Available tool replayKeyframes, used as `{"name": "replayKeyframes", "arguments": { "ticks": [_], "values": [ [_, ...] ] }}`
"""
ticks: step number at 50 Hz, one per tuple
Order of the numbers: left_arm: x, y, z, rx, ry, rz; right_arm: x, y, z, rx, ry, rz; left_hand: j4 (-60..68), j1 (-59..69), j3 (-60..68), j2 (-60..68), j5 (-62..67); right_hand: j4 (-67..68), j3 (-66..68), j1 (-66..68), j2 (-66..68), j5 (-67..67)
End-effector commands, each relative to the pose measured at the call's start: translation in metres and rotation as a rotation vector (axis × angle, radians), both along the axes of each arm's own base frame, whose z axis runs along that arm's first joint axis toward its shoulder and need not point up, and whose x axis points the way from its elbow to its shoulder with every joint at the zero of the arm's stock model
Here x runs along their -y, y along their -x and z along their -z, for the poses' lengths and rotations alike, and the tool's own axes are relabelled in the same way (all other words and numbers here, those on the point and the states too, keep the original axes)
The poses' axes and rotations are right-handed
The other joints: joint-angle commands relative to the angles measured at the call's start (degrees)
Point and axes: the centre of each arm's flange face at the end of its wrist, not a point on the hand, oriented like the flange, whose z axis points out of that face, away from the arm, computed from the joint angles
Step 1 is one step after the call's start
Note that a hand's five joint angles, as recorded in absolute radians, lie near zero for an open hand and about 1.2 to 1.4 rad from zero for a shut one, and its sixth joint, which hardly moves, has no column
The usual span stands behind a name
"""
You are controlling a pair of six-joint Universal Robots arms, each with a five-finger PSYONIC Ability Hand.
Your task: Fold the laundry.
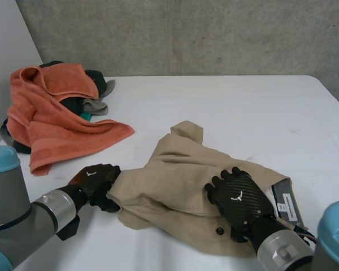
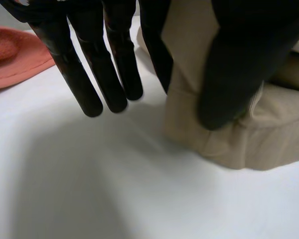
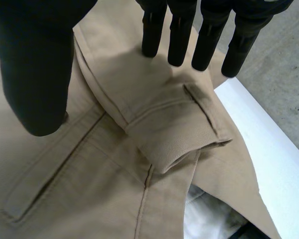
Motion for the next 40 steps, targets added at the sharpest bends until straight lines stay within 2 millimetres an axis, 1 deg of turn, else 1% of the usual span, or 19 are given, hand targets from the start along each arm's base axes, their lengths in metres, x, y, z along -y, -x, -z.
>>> {"name": "replayKeyframes", "arguments": {
  "ticks": [1,2,3,5,8,9,10,11,12,13,17,20,24,27,31,35,37,39,40],
  "values": [
    [-0.005,0.016,-0.001,-0.002,0.017,0.053,0.030,-0.015,0.024,0.073,0.114,0.020,29.76,28.12,29.89,29.77,30.26,24.73,24.85,24.45,25.08,24.42],
    [-0.004,0.018,-0.001,-0.002,0.022,0.057,0.033,-0.017,0.026,0.079,0.125,0.021,29.76,28.12,29.89,29.77,30.26,34.12,34.25,33.85,34.47,33.82],
    [-0.003,0.020,-0.002,-0.003,0.030,0.063,0.042,-0.020,0.029,0.096,0.155,0.030,29.76,28.12,29.89,29.77,30.26,54.36,54.49,54.09,54.72,54.06],
    [0.001,0.026,-0.010,-0.011,0.066,0.074,0.048,-0.021,0.030,0.092,0.174,0.039,29.76,28.12,29.89,29.77,30.26,56.19,56.32,55.92,56.54,55.89],
    [0.010,0.029,-0.030,-0.023,0.146,0.059,0.061,-0.023,0.017,0.078,0.248,0.051,29.76,28.12,29.89,29.77,30.26,56.19,56.32,55.92,56.54,55.89],
    [0.013,0.029,-0.041,-0.030,0.180,0.049,0.067,-0.024,-0.002,0.087,0.315,0.056,29.76,28.12,29.89,29.77,30.26,56.19,56.32,55.92,56.54,55.89],
    [0.016,0.029,-0.067,-0.049,0.267,0.029,0.070,-0.024,-0.017,0.100,0.362,0.063,29.76,28.12,29.89,29.77,30.26,56.19,56.32,55.92,56.54,55.89],
    [0.017,0.029,-0.079,-0.057,0.307,0.020,0.073,-0.023,-0.030,0.112,0.396,0.070,29.76,28.12,29.89,29.77,30.26,56.19,56.32,55.92,56.54,55.89],
    [0.017,0.029,-0.091,-0.068,0.345,0.015,0.077,-0.018,-0.058,0.133,0.458,0.093,29.76,28.12,29.89,29.77,30.26,56.19,56.32,55.92,56.54,55.89],
    [0.015,0.028,-0.115,-0.093,0.420,0.004,0.080,-0.014,-0.071,0.138,0.480,0.107,29.76,28.12,29.89,29.77,30.26,56.19,56.32,55.92,56.54,55.89],
    [0.009,0.025,-0.169,-0.152,0.586,-0.006,0.090,0.000,-0.119,0.140,0.497,0.152,29.76,28.12,29.89,29.77,30.26,56.19,56.32,55.92,56.54,55.89],
    [0.001,0.023,-0.197,-0.175,0.665,-0.004,0.097,0.007,-0.147,0.113,0.460,0.168,29.76,28.12,29.89,29.77,30.26,56.19,56.32,55.92,56.54,55.89],
    [-0.001,0.021,-0.207,-0.160,0.674,-0.002,0.104,0.020,-0.176,0.081,0.398,0.201,29.76,28.12,29.89,29.77,30.26,56.19,56.32,55.92,56.54,55.89],
    [0.009,0.024,-0.191,-0.104,0.607,0.003,0.112,0.029,-0.188,0.060,0.347,0.219,29.76,28.12,29.89,29.77,30.26,56.19,56.32,55.92,56.54,55.89],
    [0.035,0.035,-0.154,0.021,0.547,0.041,0.139,0.025,-0.170,0.041,0.250,0.199,29.76,28.12,29.89,29.77,30.26,56.19,56.32,55.92,56.54,55.89],
    [0.063,0.057,-0.138,0.109,0.596,0.088,0.168,0.014,-0.154,0.067,0.207,0.193,29.76,28.12,29.89,29.77,30.26,56.19,56.32,55.92,56.54,55.89],
    [0.077,0.067,-0.141,0.118,0.648,0.083,0.189,0.006,-0.152,0.102,0.213,0.197,29.76,28.12,29.89,29.77,30.26,56.19,56.32,55.92,56.54,55.89],
    [0.100,0.083,-0.162,0.083,0.783,0.036,0.211,-0.001,-0.164,0.185,0.265,0.211,29.76,28.12,29.89,29.77,30.26,56.19,56.32,55.92,56.54,55.89],
    [0.113,0.090,-0.183,0.041,0.896,-0.011,0.220,-0.004,-0.172,0.233,0.299,0.221,29.76,28.12,29.89,29.77,30.26,56.19,56.32,55.92,56.54,55.89]
  ]
}}
